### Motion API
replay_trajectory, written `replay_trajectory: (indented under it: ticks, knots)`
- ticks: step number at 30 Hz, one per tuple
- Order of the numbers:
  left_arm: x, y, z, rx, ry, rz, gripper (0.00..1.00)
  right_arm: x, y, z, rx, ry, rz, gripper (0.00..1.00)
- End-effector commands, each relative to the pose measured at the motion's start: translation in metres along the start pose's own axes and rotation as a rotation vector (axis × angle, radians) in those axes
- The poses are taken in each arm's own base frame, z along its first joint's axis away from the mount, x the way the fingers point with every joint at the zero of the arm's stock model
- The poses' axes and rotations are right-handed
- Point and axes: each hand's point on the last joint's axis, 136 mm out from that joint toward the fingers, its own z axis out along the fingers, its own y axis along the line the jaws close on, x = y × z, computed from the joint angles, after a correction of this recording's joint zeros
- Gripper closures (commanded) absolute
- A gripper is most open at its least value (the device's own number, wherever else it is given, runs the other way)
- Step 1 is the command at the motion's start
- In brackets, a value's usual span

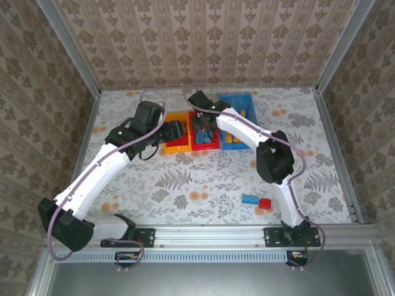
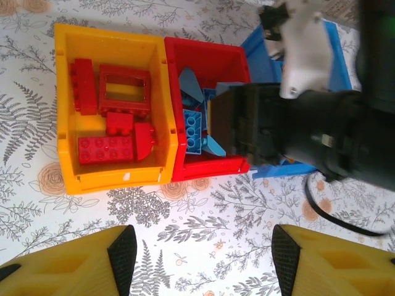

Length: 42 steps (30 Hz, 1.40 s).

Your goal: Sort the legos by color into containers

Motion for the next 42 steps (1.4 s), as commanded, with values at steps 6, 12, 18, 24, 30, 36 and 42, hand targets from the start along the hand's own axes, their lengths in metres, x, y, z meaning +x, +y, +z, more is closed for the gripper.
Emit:
replay_trajectory:
  ticks: [6, 12, 18, 24, 30, 36, 42]
  knots:
    - [0.011, -0.002, -0.003, 0.026, 0.046, 0.017, 0.37, -0.008, -0.001, 0.009, -0.011, 0.038, 0.071, 0.50]
    - [0.015, -0.007, 0.002, 0.057, 0.076, 0.032, 0.37, -0.023, 0.001, -0.016, -0.026, -0.009, 0.068, 0.36]
    - [0.019, -0.038, 0.011, 0.181, 0.144, 0.122, 0.37, -0.054, -0.007, -0.092, -0.041, -0.181, 0.025, 0.38]
    - [0.061, -0.111, 0.028, 0.393, 0.303, 0.458, 0.35, -0.013, -0.072, -0.168, -0.011, -0.299, 0.047, 0.38]
    - [0.146, -0.170, 0.049, 0.547, 0.462, 0.828, 0.32, 0.066, -0.149, -0.243, 0.035, -0.347, 0.138, 0.30]
    - [0.226, -0.208, 0.078, 0.588, 0.533, 1.134, 0.30, 0.121, -0.175, -0.318, -0.044, -0.452, 0.221, 0.20]
    - [0.281, -0.242, 0.096, 0.653, 0.446, 1.356, 0.27, 0.137, -0.160, -0.365, -0.209, -0.541, 0.217, 0.12]
